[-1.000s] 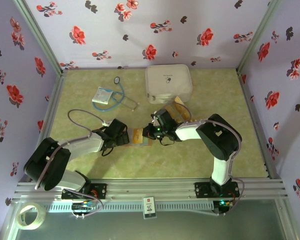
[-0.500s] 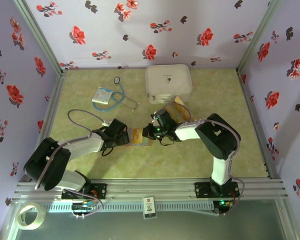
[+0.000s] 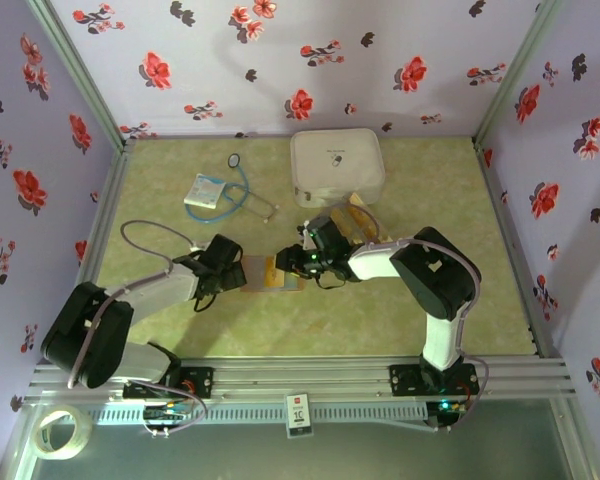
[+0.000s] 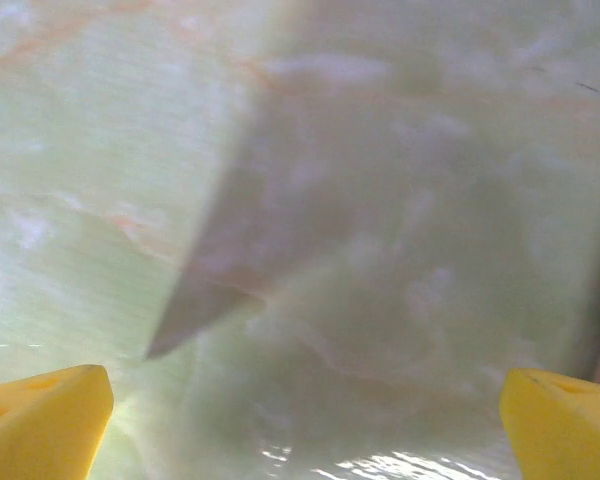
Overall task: Put the credit cards into the card holder
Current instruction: Insert the credit card into the card slot.
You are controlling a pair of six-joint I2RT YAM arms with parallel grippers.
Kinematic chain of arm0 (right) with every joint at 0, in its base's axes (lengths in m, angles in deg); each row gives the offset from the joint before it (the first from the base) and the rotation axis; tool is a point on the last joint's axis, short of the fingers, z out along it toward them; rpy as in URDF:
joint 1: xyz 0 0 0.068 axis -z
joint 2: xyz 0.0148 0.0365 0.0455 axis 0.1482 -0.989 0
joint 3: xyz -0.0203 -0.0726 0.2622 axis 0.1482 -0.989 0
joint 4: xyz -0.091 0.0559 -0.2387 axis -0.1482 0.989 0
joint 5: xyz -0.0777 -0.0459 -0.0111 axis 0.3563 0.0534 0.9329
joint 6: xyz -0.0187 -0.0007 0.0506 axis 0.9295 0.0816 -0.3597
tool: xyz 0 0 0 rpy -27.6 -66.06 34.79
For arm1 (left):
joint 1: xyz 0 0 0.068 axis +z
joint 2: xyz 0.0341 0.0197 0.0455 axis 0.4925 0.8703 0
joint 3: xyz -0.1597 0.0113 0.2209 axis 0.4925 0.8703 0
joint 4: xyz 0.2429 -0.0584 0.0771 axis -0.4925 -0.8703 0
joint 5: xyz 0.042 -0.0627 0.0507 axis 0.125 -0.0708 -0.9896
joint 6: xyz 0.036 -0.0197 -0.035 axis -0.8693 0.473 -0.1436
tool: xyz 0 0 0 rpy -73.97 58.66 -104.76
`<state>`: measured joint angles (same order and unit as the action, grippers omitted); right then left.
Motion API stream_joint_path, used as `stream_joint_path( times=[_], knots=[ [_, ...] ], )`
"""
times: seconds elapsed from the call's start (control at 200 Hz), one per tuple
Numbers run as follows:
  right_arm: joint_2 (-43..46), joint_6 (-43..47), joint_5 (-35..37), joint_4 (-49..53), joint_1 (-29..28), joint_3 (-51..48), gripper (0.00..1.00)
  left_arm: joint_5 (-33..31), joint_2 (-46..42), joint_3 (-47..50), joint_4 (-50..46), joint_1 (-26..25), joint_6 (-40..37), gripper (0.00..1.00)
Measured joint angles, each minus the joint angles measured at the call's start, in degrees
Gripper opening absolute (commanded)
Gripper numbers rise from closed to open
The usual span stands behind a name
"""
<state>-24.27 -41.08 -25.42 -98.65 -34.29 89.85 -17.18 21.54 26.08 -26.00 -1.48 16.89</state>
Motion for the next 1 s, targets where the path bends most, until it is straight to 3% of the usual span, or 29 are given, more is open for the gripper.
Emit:
stream_joint_path(
  times=[0.42,1.0],
  knots=[
    [0.28,2.91,3.43,7.58,-2.12,3.98,0.57,-0.24,1.79,-0.55,-1.44,2.08,0.59,1.0],
    [-0.04,7.93,9.92,21.05,-5.64,10.73,0.6,0.72,2.78,-1.14,-1.16,1.97,-0.72,1.0]
  ],
)
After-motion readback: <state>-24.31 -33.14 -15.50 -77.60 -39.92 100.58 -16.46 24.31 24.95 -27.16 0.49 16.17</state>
